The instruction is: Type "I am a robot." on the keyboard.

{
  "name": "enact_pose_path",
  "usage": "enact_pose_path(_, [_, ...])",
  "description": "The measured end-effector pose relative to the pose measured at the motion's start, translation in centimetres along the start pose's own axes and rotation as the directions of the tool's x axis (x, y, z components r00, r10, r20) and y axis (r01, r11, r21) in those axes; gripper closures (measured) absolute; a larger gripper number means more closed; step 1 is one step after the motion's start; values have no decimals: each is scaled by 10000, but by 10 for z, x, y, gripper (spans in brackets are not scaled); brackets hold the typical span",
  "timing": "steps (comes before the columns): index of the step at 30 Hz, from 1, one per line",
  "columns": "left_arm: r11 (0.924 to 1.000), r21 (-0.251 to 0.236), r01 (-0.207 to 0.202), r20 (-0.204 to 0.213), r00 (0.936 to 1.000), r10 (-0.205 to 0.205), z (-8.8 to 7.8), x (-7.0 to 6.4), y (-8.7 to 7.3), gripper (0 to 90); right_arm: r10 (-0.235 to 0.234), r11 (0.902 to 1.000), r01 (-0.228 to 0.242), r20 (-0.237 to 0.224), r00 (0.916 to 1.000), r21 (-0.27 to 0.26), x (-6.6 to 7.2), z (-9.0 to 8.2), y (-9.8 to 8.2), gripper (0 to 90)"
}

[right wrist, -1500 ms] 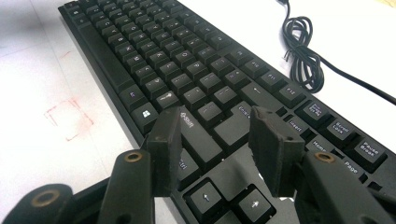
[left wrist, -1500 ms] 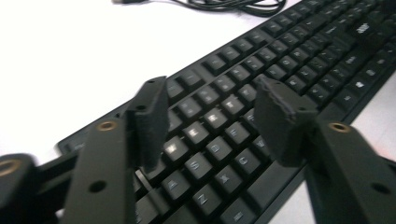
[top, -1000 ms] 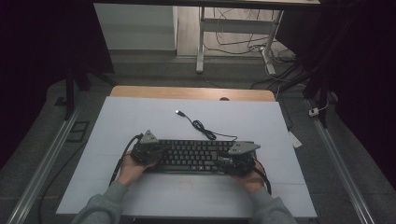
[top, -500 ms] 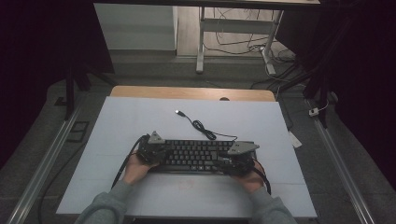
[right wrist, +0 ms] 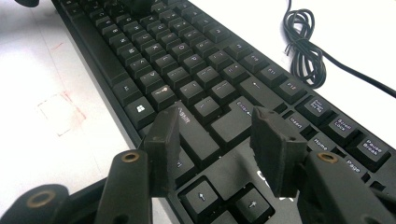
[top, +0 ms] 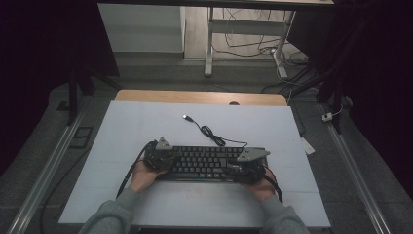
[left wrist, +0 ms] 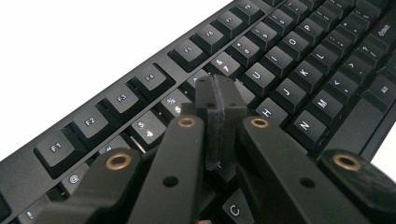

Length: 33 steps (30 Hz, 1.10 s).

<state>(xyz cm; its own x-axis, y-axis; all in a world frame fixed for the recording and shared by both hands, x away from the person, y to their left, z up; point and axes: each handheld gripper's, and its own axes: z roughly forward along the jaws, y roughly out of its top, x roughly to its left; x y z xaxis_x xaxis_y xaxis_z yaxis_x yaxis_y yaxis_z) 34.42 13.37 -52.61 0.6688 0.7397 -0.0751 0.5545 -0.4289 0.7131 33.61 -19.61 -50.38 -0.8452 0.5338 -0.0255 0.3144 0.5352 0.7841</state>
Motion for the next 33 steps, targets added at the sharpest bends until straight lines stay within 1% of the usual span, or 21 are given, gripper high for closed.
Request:
enact_pose_path(4, [10000, -40, -42, -111, 9999, 41, -2, -1, 0, 890, -14, 10000, 14, 18, 10000, -26, 0, -1, 0, 528])
enact_pose_path(7, [9997, -255, -34, -166, 9999, 30, -6, -1, 1, 890, 1, 10000, 0, 32, 10000, -68, 0, -1, 0, 527])
enact_pose_path(12, [9976, -652, 213, -159, 9996, -224, -18, 3, 2, 883, -15, 10000, 16, 66, 10000, -75, -1, -2, 0, 523])
enact_pose_path(16, [9944, -961, 439, -103, 9989, -451, -28, 7, 1, 860, 22, 10000, -21, 137, 9999, -66, -2, -2, 0, 520])
enact_pose_path(19, [9930, -1068, 510, -69, 9986, -520, -34, 9, 0, 839, 18, 10000, -18, 184, 9998, -48, -3, -2, -1, 517])
enact_pose_path(22, [9920, -1138, 550, 47, 9985, -548, -40, 11, -1, 780, 19, 10000, -18, 159, 9999, -50, -3, -2, -1, 515])
enact_pose_path(25, [9910, -1189, 611, 93, 9981, -605, -46, 12, -3, 691, 18, 10000, -18, 173, 9998, -41, -3, -2, -1, 514])
enact_pose_path(29, [9894, -1268, 705, -5, 9975, -712, -55, 13, -5, 597, 50, 10000, -49, 169, 9998, -37, -4, -1, -1, 512])
enact_pose_path(33, [9875, -1351, 812, -126, 9964, -837, -64, 15, -9, 535, 48, 10000, -47, 206, 9998, -14, -4, -1, -1, 510])
